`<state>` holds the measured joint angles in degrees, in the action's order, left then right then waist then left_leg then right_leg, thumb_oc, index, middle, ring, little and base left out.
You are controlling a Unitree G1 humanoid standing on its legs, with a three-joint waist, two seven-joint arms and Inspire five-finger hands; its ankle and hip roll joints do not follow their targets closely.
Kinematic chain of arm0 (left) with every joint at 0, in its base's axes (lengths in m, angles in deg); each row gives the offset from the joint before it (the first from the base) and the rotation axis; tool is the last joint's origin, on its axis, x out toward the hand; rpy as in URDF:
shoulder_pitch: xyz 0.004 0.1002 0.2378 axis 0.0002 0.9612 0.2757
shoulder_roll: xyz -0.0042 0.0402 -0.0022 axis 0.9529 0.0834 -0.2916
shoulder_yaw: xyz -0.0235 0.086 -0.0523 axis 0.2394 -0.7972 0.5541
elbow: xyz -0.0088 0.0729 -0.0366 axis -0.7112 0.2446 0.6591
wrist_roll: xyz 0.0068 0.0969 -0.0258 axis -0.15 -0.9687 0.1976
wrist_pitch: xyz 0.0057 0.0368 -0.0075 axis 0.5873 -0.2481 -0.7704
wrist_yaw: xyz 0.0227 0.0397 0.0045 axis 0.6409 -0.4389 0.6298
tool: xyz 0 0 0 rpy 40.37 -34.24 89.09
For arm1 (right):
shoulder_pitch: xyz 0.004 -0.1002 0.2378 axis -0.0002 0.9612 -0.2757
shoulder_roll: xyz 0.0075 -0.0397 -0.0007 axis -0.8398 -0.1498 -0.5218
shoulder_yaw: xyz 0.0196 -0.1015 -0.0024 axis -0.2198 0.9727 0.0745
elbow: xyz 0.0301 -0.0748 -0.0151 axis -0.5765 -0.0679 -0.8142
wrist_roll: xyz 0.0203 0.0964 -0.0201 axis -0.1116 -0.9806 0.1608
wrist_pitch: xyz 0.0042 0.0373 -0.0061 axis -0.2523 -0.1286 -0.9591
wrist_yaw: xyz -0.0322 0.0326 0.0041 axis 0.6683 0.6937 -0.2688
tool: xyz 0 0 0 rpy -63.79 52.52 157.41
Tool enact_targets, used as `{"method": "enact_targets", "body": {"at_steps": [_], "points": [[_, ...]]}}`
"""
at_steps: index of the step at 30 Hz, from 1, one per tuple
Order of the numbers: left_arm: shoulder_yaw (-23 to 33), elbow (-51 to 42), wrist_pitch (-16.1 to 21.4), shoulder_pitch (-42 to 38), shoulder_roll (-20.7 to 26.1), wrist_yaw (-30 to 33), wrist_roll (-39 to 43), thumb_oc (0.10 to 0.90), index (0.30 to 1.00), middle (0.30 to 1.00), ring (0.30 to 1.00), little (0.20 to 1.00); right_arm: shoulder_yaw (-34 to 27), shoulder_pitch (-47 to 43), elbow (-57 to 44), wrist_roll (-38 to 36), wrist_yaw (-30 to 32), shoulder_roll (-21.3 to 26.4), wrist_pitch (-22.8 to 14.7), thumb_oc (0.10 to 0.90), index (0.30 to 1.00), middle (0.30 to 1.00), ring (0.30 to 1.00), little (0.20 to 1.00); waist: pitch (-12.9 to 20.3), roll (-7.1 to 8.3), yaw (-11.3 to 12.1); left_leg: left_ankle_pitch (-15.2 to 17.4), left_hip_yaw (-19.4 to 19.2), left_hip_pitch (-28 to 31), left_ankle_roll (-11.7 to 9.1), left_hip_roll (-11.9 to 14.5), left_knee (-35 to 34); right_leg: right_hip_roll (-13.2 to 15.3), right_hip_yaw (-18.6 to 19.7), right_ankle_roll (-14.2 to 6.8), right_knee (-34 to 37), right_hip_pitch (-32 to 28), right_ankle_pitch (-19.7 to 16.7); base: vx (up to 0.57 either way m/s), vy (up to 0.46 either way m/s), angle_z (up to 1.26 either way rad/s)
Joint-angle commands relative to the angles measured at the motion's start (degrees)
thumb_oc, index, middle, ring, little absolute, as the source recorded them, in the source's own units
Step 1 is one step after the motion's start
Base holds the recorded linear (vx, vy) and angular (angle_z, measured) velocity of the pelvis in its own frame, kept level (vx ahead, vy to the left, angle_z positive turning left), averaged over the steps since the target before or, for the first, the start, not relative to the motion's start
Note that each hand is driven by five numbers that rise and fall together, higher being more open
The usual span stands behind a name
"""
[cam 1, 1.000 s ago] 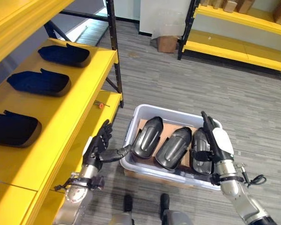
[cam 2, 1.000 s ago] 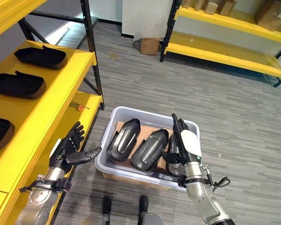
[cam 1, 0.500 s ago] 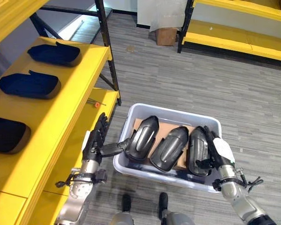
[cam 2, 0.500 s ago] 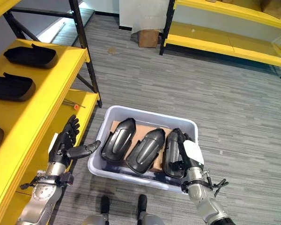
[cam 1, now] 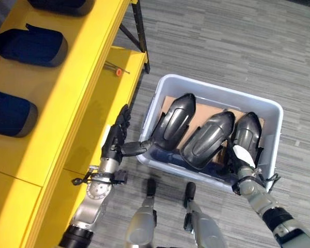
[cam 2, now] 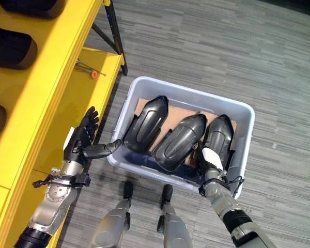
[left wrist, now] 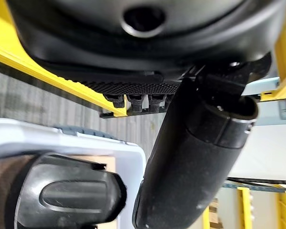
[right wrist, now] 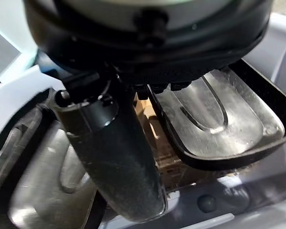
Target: Move parts from the plastic box to the shelf.
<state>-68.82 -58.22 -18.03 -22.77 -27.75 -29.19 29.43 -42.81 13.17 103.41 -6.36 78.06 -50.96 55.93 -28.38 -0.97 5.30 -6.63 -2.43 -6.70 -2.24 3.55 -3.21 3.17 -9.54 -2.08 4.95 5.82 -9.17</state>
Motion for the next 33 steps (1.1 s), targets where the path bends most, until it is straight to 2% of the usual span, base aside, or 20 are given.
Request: {"method": "enact_targets", "body": {"at_steps": [1, 4, 7, 9, 10, 11, 13, 14, 18, 24, 29, 33], "points": [[0.9, -3.7, 5.1, -2.7, 1.9, 1.9, -0.6, 0.900, 1.000, 1.000, 1.000, 1.000, 1.4, -3.7, 0.4, 0.9, 4.6, 3.0, -1.0, 0.900, 1.000, 1.000, 1.000, 1.000, 4.2, 0.93, 0.0, 4.8, -0.4, -2.9, 1.0, -2.7, 2.4, 0.4, -0.6, -1.1, -9.5, -1.2, 12.6, -0.06, -0.002, 0.04], [0.6, -3.7, 4.7, -3.4, 2.2, 1.1, 0.9, 0.900, 1.000, 1.000, 1.000, 1.000, 1.6, -6.7, 4.1, 1.9, 5.6, 3.3, 4.1, 0.900, 1.000, 1.000, 1.000, 1.000, 3.3, 0.17, 0.2, 4.6, -0.4, -3.1, 1.0, -2.8, 2.0, 0.4, -0.6, -1.2, -9.7, -0.6, 12.6, -0.04, 0.007, 0.01], [0.0, -3.8, 4.8, -3.8, 2.0, 1.2, -0.1, 0.900, 1.000, 1.000, 1.000, 1.000, 2.3, -8.4, 7.5, 2.9, 7.1, 2.8, 7.1, 0.900, 1.000, 1.000, 1.000, 1.000, 2.7, -0.50, 0.4, 4.3, -0.5, -3.2, 0.9, -2.8, 1.6, 0.5, -0.7, -1.1, -9.7, -0.3, 12.6, -0.01, 0.008, 0.01], [-1.0, -3.4, 5.2, -4.3, 2.1, 1.8, 0.4, 0.900, 1.000, 1.000, 1.000, 1.000, 3.0, -10.5, 12.4, 3.0, 6.9, 2.0, 12.6, 0.900, 1.000, 1.000, 1.000, 1.000, 2.0, -1.30, 0.5, 4.1, -0.6, -3.4, 0.9, -3.0, 1.2, 0.5, -0.8, -1.0, -9.9, 0.3, 12.6, -0.04, 0.026, 0.04], [-1.0, -3.3, 5.2, -4.3, 2.1, 1.8, 0.5, 0.900, 1.000, 1.000, 1.000, 1.000, 3.0, -10.7, 13.0, 3.2, 7.2, 1.8, 12.8, 0.900, 1.000, 1.000, 1.000, 1.000, 1.9, -1.40, 0.5, 4.1, -0.6, -3.3, 0.9, -3.0, 1.2, 0.5, -0.8, -1.0, -10.0, 0.3, 12.6, 0.00, 0.000, 0.00], [-1.4, -3.3, 5.5, -4.5, 2.2, 2.0, 0.6, 0.900, 1.000, 1.000, 1.000, 1.000, 3.1, -11.3, 15.6, 3.2, 7.2, 1.3, 15.3, 0.900, 1.000, 1.000, 1.000, 1.000, 1.6, -1.84, 0.6, 4.0, -0.7, -3.4, 1.0, -3.0, 1.1, 0.6, -0.9, -0.9, -10.1, 0.5, 12.7, 0.00, 0.000, 0.00], [-1.9, -3.0, 6.0, -4.8, 2.2, 2.0, 1.0, 0.900, 1.000, 1.000, 1.000, 1.000, 3.3, -12.1, 18.5, 4.0, 7.7, 0.7, 15.7, 0.900, 1.000, 1.000, 1.000, 1.000, 1.2, -2.27, 0.6, 4.0, -0.7, -3.5, 1.0, -3.1, 1.1, 0.7, -1.0, -0.9, -10.2, 0.7, 12.7, 0.00, 0.000, 0.00], [-2.6, -2.9, 6.3, -5.1, 2.1, 2.1, 0.9, 0.900, 1.000, 1.000, 1.000, 1.000, 3.8, -13.2, 21.5, 5.8, 9.9, 0.1, 16.2, 0.900, 1.000, 1.000, 1.000, 1.000, 0.7, -2.87, 0.7, 4.0, -0.8, -3.6, 1.1, -3.1, 1.1, 0.9, -1.1, -0.9, -10.2, 0.9, 12.6, 0.00, 0.000, 0.00], [-3.5, -2.5, 7.1, -5.4, 2.1, 2.1, 1.1, 0.900, 1.000, 1.000, 1.000, 1.000, 4.5, -14.4, 22.7, 6.9, 12.8, -0.1, 17.4, 0.900, 1.000, 1.000, 1.000, 1.000, 0.4, -3.45, 0.7, 3.9, -0.9, -3.7, 1.2, -3.3, 0.9, 1.1, -1.2, -0.9, -10.3, 1.3, 12.5, -0.01, 0.011, 0.03], [-4.0, -2.6, 7.7, -5.2, 1.8, 2.4, 0.4, 0.900, 1.000, 1.000, 1.000, 1.000, 5.0, -13.2, 21.9, 5.7, 13.1, -0.5, 15.8, 0.900, 1.000, 1.000, 1.000, 1.000, -0.2, -3.75, 0.1, 4.0, -1.3, -3.5, 1.3, -3.2, 0.7, 1.2, -0.9, -1.0, -10.4, 1.8, 12.4, 0.00, 0.000, 0.00], [-4.4, -2.2, 7.5, -5.7, 1.9, 2.7, 0.5, 0.900, 1.000, 1.000, 1.000, 1.000, 5.5, -13.9, 21.4, 6.3, 17.6, -0.6, 9.2, 0.900, 1.000, 1.000, 1.000, 1.000, -0.8, -4.19, -0.4, 4.2, -1.8, -3.3, 1.5, -3.0, 0.7, 1.5, -0.8, -1.0, -10.7, 2.2, 12.4, 0.01, -0.007, -0.03], [-4.7, -1.6, 7.7, -6.0, 2.2, 1.9, 0.5, 0.900, 1.000, 1.000, 1.000, 1.000, 6.4, -16.2, 18.9, 9.1, 22.4, 1.3, 6.8, 0.900, 1.000, 1.000, 1.000, 1.000, -1.0, -4.18, -0.7, 4.6, -2.2, -3.0, 1.6, -2.9, 1.2, 1.6, -0.5, -1.0, -11.0, 2.4, 12.4, 0.00, -0.024, -0.04]]}}
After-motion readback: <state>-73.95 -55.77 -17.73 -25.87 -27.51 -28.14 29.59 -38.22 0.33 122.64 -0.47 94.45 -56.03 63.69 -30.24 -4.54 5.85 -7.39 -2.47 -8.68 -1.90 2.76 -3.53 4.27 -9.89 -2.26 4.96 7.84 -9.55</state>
